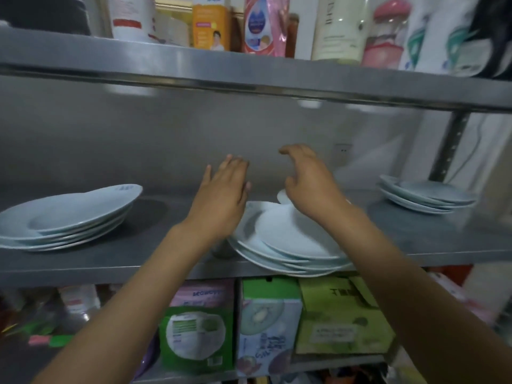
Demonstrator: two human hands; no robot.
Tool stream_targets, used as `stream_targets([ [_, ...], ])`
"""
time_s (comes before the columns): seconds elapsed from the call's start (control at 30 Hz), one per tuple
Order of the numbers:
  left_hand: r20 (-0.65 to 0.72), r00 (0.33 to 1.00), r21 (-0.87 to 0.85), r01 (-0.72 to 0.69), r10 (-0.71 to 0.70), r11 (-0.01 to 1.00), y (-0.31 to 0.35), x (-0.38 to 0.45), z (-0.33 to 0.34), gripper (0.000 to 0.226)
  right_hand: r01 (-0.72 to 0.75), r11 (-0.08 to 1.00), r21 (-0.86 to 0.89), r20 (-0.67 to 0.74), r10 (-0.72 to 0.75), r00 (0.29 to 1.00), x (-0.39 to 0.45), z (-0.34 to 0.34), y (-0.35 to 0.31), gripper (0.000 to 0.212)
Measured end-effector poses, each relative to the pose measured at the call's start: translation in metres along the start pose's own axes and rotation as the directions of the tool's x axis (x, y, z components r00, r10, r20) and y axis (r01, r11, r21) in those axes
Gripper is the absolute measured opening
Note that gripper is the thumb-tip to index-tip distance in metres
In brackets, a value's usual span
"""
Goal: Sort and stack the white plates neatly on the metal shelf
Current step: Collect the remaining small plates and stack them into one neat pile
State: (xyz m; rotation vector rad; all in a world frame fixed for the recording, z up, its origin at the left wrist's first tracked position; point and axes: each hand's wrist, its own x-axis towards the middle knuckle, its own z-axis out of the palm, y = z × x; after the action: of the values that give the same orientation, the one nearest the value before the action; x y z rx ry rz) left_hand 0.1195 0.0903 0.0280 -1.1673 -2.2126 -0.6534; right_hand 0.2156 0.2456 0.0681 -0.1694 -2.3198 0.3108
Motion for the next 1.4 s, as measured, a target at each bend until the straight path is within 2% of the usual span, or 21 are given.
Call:
stream_targets([
  [0.13, 0.092, 0.995, -0.122, -0.026, 0.038, 0.992, 0.022, 0.03, 0.03, 0.049, -0.146, 0.989, -0.002, -0.069, 0.146, 0.987, 0.006, -0.02, 0.077, 0.05],
  [0.3, 0.217, 0.972, -0.194, -0.047, 0.09, 0.98, 0.048, 0.064, 0.056, 0.053, -0.315, 0.945, 0.085, -0.042, 0.319, 0.947, 0.01, -0.02, 0.162, 0.04],
  [0.4, 0.278, 0.954, -0.194, -0.054, 0.107, 0.98, 0.057, 0.081, 0.066, 0.055, -0.415, 0.907, 0.076, 0.096, 0.408, 0.908, 0.008, -0.009, 0.206, 0.039],
  [0.5, 0.323, 0.942, -0.207, -0.023, 0.091, 0.978, 0.058, 0.091, 0.073, 0.057, -0.471, 0.882, 0.008, 0.326, 0.443, 0.835, -0.004, 0.008, 0.24, 0.045],
  [0.57, 0.327, 0.942, -0.208, -0.01, 0.079, 0.978, 0.058, 0.095, 0.076, 0.055, -0.426, 0.905, -0.02, 0.443, 0.39, 0.807, -0.012, 0.019, 0.252, 0.044],
  [0.63, 0.312, 0.946, -0.206, -0.024, 0.089, 0.978, 0.057, 0.099, 0.078, 0.049, -0.34, 0.94, -0.011, 0.465, 0.306, 0.831, -0.016, 0.029, 0.258, 0.034],
  [0.73, 0.305, 0.945, -0.219, -0.051, 0.117, 0.974, 0.057, 0.106, 0.081, 0.045, -0.285, 0.958, 0.021, 0.441, 0.247, 0.863, -0.018, 0.035, 0.256, 0.019],
  [0.87, 0.297, 0.951, -0.232, -0.021, 0.091, 0.972, 0.051, 0.107, 0.084, 0.049, -0.201, 0.979, 0.028, 0.372, 0.177, 0.911, -0.024, 0.04, 0.253, 0.014],
  [1.07, 0.222, 0.969, -0.313, -0.031, 0.105, 0.949, 0.052, 0.097, 0.083, 0.038, -0.221, 0.968, 0.119, 0.216, 0.192, 0.957, -0.027, 0.04, 0.249, 0.022],
  [1.17, 0.221, 0.969, -0.363, -0.024, 0.111, 0.932, 0.052, 0.096, 0.073, 0.032, -0.219, 0.966, 0.137, 0.093, 0.207, 0.974, -0.023, 0.03, 0.241, 0.016],
  [1.3, 0.126, 0.986, -0.34, -0.058, 0.107, 0.938, 0.054, 0.092, 0.057, 0.031, -0.224, 0.951, 0.215, -0.055, 0.24, 0.969, -0.016, 0.002, 0.227, 0.008],
  [1.4, 0.051, 0.996, -0.286, -0.056, 0.073, 0.957, 0.058, 0.089, 0.048, 0.037, -0.206, 0.948, 0.245, -0.106, 0.237, 0.966, -0.008, -0.02, 0.208, 0.008],
])
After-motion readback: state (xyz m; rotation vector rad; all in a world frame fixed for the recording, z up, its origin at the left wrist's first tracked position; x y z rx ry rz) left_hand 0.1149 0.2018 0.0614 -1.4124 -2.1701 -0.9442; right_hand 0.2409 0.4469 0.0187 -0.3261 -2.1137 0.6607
